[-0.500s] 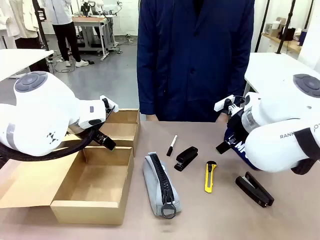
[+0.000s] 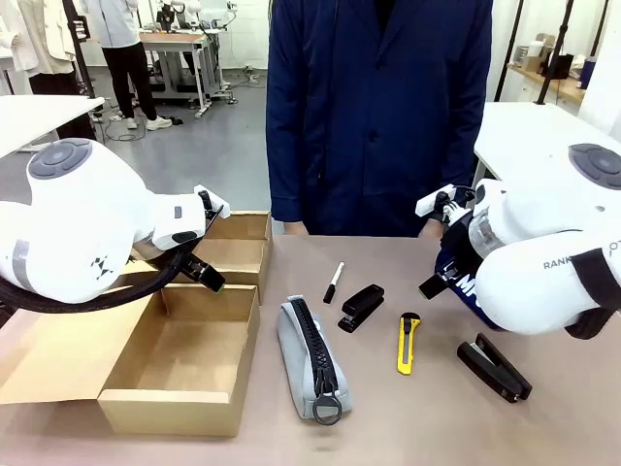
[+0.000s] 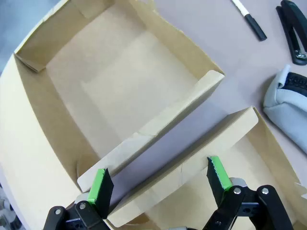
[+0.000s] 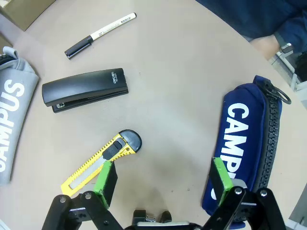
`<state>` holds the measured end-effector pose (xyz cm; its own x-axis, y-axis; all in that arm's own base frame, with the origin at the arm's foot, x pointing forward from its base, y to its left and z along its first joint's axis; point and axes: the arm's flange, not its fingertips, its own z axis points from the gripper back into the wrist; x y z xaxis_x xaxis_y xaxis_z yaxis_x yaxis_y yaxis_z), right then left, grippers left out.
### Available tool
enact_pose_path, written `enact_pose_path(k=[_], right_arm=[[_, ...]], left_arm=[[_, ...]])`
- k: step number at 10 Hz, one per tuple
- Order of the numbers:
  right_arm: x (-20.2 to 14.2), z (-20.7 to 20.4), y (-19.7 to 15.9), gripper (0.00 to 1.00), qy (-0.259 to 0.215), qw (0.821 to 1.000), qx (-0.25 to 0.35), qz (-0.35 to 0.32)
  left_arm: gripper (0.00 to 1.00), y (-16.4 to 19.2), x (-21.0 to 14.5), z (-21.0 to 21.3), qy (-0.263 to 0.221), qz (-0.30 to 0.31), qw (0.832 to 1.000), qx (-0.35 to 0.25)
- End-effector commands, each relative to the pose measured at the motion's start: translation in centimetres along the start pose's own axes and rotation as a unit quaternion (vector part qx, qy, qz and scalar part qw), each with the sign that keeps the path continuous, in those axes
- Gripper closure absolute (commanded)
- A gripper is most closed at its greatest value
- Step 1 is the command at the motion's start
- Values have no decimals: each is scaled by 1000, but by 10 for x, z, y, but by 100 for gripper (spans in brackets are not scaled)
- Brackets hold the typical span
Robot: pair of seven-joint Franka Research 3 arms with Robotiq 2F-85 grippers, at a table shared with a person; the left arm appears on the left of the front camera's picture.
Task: Place items inside the box.
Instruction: Pick up a Pencil pouch or Stapler and place it inside the Mailer Box closest to the robot.
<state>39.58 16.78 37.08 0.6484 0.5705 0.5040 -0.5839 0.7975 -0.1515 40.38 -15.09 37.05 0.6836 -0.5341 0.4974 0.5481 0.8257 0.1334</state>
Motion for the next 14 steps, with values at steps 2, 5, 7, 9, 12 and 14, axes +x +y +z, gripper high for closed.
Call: enact_pose_path(k=[2,5,7,9,12,14], right_arm=[[0,0,0,0,0,1000,0,0],[0,0,0,0,0,1000,0,0],[0,0,0,0,0,1000,0,0],[0,0,0,0,0,1000,0,0],[0,0,0,0,0,1000,0,0],[10,24,-8,0,8,999,5,-41]], left_arm=[[0,0,0,0,0,0,1000,0],[0,0,0,0,0,0,1000,0],[0,0,0,0,0,0,1000,0],[0,0,0,0,0,0,1000,0],[0,0,0,0,0,0,1000,0],[0,3,2,27,-6,-7,999,-51]])
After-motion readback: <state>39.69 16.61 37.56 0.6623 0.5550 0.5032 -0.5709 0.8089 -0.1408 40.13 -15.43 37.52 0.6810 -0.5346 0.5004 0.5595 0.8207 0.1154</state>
